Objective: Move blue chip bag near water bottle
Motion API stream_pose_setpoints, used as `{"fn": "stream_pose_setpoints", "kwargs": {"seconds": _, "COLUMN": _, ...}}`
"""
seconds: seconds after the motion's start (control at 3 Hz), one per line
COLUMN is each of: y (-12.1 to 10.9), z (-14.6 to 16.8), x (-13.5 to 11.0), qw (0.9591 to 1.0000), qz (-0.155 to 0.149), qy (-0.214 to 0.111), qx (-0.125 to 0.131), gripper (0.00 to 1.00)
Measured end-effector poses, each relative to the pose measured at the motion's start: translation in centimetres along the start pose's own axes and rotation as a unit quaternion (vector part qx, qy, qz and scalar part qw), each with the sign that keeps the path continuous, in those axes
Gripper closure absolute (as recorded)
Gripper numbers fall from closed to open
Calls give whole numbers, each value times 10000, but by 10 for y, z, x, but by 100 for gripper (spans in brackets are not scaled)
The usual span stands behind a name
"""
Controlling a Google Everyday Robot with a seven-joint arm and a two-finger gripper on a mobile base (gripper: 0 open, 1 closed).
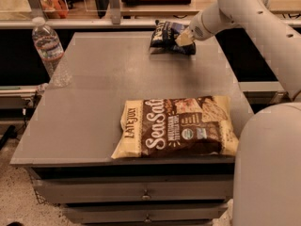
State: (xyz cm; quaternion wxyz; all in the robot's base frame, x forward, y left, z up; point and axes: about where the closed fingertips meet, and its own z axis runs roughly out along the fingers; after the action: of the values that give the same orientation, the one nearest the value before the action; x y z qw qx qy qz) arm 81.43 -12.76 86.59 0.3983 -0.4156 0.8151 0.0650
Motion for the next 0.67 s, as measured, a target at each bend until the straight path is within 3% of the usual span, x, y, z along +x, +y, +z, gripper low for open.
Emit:
{"fn": "stream_pose_setpoints", "kwargs": {"seconds": 0.33, "y": 23, "z": -12, "x": -26, "qw": 9994, "qz": -208, "qy": -165, "qx": -231, "gripper": 100}}
{"fn": "stream_pose_setpoints", "kwargs": {"seconds": 0.67, "y": 61, "z": -24, "x": -55, "qw": 9959, "qz": -569, "qy": -283, "qx": -647, "gripper": 100}}
